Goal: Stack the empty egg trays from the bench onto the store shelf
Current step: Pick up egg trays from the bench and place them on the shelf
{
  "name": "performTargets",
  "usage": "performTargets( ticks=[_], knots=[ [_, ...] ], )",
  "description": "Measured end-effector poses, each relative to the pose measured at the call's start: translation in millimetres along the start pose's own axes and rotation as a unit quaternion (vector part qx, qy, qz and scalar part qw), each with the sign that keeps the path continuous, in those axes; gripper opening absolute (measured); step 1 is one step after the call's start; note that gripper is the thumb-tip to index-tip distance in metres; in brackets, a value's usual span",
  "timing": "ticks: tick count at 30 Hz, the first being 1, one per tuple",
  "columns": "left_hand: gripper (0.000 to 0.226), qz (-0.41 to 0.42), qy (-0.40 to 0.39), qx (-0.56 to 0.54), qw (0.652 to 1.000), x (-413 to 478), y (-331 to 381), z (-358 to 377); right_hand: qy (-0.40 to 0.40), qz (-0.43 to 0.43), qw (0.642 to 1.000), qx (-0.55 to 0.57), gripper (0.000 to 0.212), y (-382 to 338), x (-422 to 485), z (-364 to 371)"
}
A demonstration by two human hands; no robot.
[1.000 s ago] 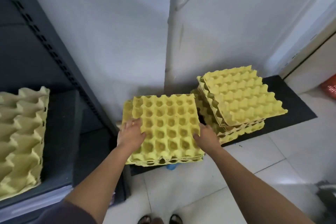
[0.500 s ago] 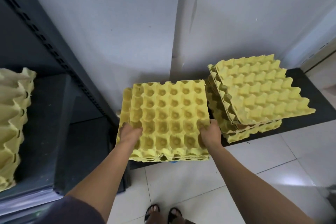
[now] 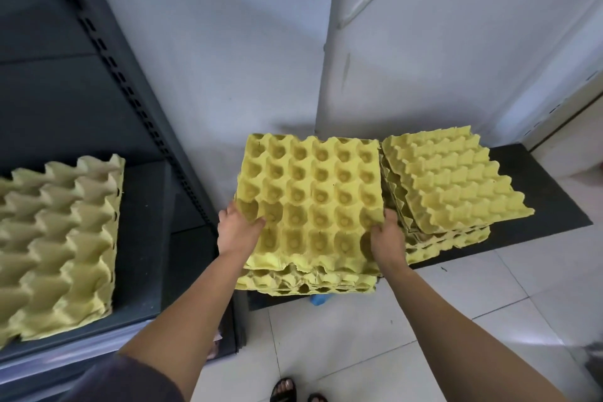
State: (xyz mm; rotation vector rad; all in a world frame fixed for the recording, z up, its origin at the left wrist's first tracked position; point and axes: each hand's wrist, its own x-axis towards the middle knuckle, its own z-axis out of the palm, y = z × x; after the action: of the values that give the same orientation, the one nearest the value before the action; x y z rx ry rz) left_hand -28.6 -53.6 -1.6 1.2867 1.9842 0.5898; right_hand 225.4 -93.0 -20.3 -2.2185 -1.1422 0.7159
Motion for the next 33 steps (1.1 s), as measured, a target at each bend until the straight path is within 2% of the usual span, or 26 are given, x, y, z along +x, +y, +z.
performTargets(
  ticks=[4,7,10,15,18,24,25,27,30,33],
  knots=[
    [0.070,0.018,0.022,0.004,1.000,-21.5,11.0,-19.5,0.027,-0.036,0.999,0.028,0.032,-10.7,-17.2,-16.9],
    [0.076,0.026,0.038,0.001,0.999,-46.0,13.0,-35.7,0.022,-0.060,0.997,0.033,0.038,-17.1,-35.5,-30.5],
    [0.079,0.030,0.059,-0.017,0.998,-75.8,10.0,-53.3,0.016,-0.097,0.993,0.060,0.034,-19.9,-59.6,-44.2],
    [0.080,0.044,0.117,-0.050,0.991,-137.4,-11.0,-88.8,-0.014,-0.138,0.984,0.109,0.038,-22.3,-112.8,-60.0],
    [0.083,0.025,0.146,-0.051,0.988,-166.6,-32.2,-116.7,-0.054,-0.167,0.976,0.126,0.043,-32.8,-142.5,-60.8],
    [0.081,0.003,0.174,-0.059,0.983,-199.3,-78.2,-178.5,-0.091,-0.192,0.961,0.179,0.047,-79.2,-191.8,-33.0],
    [0.079,0.005,0.185,-0.038,0.982,-202.3,-86.7,-190.2,-0.098,-0.199,0.958,0.184,0.047,-89.2,-200.5,-23.5],
    [0.071,0.017,0.224,0.076,0.971,-206.2,-103.6,-210.7,-0.115,-0.206,0.953,0.193,0.048,-110.4,-217.1,-2.7],
    [0.061,0.065,0.283,0.206,0.935,-205.2,-131.0,-240.2,-0.135,-0.207,0.947,0.204,0.046,-142.1,-237.9,32.5],
    [0.054,0.147,0.248,0.278,0.916,-192.7,-160.2,-271.2,-0.137,-0.208,0.946,0.209,0.046,-177.1,-257.7,72.2]
  ],
)
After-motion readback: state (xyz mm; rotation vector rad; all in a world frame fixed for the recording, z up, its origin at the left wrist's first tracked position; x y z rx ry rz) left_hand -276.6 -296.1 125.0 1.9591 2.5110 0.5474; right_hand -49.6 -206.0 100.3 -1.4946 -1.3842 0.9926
